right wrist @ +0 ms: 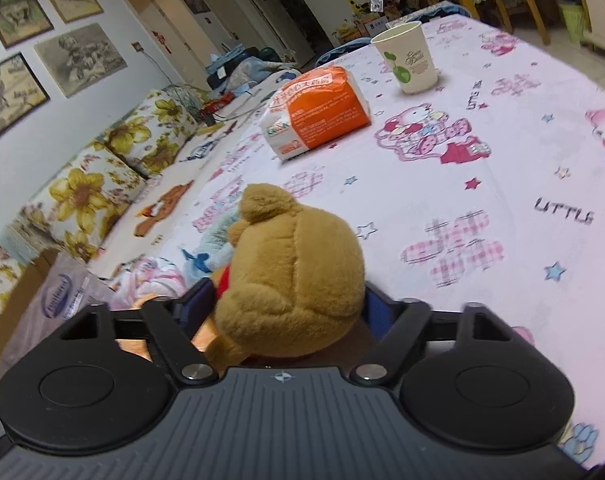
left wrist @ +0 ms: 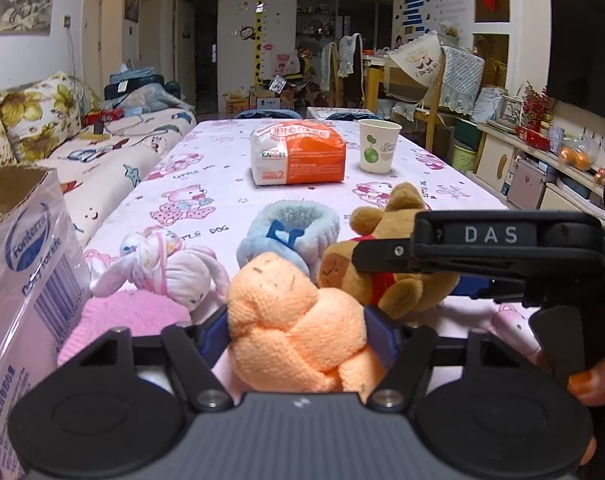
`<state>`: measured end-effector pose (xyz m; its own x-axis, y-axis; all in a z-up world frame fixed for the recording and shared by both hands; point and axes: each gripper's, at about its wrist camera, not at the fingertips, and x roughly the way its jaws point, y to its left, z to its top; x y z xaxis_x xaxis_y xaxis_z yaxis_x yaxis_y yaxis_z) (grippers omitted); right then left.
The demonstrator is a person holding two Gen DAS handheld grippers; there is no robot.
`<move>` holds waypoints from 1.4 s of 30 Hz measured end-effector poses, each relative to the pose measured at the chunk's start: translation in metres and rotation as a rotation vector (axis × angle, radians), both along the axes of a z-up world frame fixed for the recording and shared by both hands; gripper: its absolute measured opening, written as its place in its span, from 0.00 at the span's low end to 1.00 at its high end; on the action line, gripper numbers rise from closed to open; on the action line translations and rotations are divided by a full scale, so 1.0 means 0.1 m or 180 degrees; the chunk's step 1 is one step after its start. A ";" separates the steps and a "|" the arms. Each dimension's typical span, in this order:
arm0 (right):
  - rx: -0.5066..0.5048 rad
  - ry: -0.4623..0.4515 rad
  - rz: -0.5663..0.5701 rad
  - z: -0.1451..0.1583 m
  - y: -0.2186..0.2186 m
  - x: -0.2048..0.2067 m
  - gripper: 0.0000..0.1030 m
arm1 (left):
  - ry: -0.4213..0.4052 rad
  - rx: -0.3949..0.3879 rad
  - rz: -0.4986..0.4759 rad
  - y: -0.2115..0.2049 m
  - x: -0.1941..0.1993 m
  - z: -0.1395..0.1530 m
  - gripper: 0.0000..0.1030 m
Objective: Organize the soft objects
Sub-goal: 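Close right gripper on teddy bear while left closes on orange knit toy, then carry teddy bear and orange knit toy into the cardboard box with both grippers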
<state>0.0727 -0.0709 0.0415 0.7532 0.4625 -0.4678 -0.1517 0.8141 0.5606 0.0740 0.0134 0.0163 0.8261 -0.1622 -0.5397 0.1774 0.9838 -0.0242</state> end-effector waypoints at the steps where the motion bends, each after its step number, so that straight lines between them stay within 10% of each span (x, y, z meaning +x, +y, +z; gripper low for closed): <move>1: -0.0013 0.0000 -0.0012 0.01 0.00 -0.01 0.88 | 0.0017 -0.0026 0.0010 0.01 0.00 0.01 0.63; 42: -0.0325 -0.0199 -0.0475 0.19 -0.07 -0.46 0.82 | -0.0329 -0.0579 -0.0050 0.47 -0.57 0.48 0.59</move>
<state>0.0270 -0.0783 0.0607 0.8390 0.2960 -0.4566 -0.0570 0.8823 0.4672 0.0173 0.0601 0.0641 0.8722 -0.2624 -0.4128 0.2034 0.9620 -0.1820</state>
